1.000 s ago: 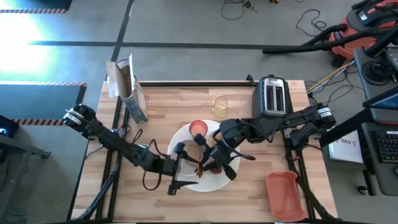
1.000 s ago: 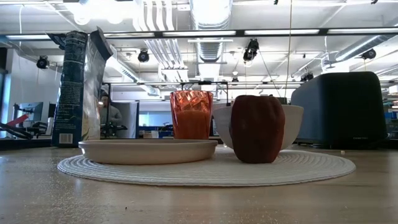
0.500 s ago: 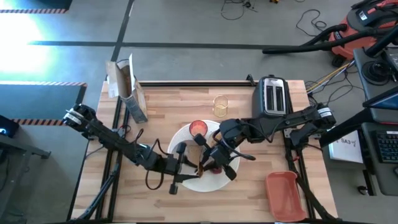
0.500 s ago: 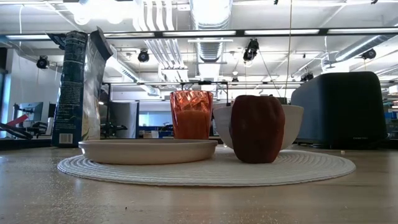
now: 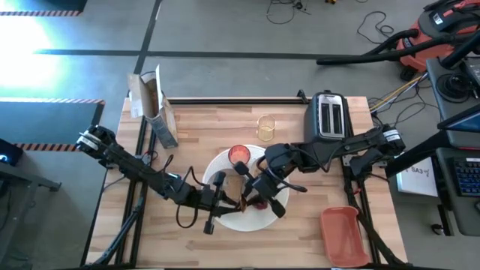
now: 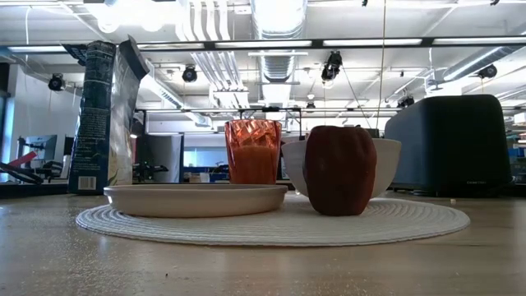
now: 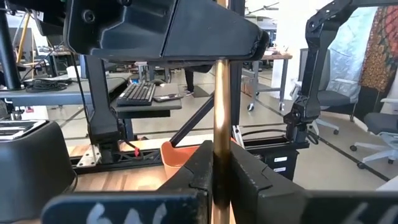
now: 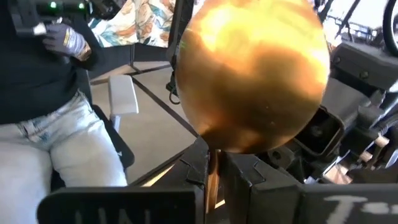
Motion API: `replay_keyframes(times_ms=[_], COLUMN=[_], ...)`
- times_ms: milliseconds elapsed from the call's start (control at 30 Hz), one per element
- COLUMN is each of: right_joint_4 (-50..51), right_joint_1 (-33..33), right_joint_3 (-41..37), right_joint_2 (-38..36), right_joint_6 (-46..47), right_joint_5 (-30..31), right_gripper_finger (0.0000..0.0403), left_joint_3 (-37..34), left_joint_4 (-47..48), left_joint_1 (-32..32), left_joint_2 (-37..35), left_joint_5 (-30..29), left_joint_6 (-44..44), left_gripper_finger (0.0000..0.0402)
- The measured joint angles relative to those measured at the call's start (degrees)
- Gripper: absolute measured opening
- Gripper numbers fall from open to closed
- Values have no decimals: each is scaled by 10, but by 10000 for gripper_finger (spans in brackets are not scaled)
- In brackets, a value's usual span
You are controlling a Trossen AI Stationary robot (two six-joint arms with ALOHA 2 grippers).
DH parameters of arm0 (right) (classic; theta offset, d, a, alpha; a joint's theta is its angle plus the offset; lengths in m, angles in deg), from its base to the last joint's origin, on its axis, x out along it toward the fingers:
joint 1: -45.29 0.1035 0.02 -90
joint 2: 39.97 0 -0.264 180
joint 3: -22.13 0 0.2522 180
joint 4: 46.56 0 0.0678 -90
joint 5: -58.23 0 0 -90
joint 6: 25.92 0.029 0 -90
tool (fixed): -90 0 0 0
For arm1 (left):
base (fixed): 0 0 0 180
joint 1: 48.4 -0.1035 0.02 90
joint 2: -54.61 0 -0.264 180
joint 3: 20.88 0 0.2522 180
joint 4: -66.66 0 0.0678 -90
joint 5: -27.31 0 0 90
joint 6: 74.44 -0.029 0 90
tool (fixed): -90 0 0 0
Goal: Arrange a breakfast setting
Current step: Put the gold spoon on the white placemat to the right side of the white bowl
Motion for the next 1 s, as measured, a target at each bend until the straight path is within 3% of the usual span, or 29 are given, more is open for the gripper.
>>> replay_keyframes(times_ms=[233, 333, 433, 767, 900, 1000], right_joint_4=[0, 3, 8, 14, 50, 126], right_joint_1=[0, 1, 1, 0, 1, 1], right_joint_3=[0, 0, 1, 1, 1, 1], right_joint_2=[0, -1, -2, -4, -24, -56], right_joint_6=[60, 100, 108, 114, 158, 190], right_joint_5=[7, 57, 65, 85, 164, 247], right_gripper_finger=[18, 18, 25, 121, 163, 183], left_joint_3=[0, 0, 0, 0, 0, 0], left_joint_4=[2, 5, 6, 6, 5, 8], left_joint_1=[-1, -1, -1, -6, -13, -23], left_joint_2=[0, 0, 0, 1, 1, 0], left_joint_5=[-1, -2, -5, -2, -13, -57], left_joint_6=[7, 8, 8, 6, 6, 5], left_gripper_finger=[8, 8, 8, 8, 8, 8])
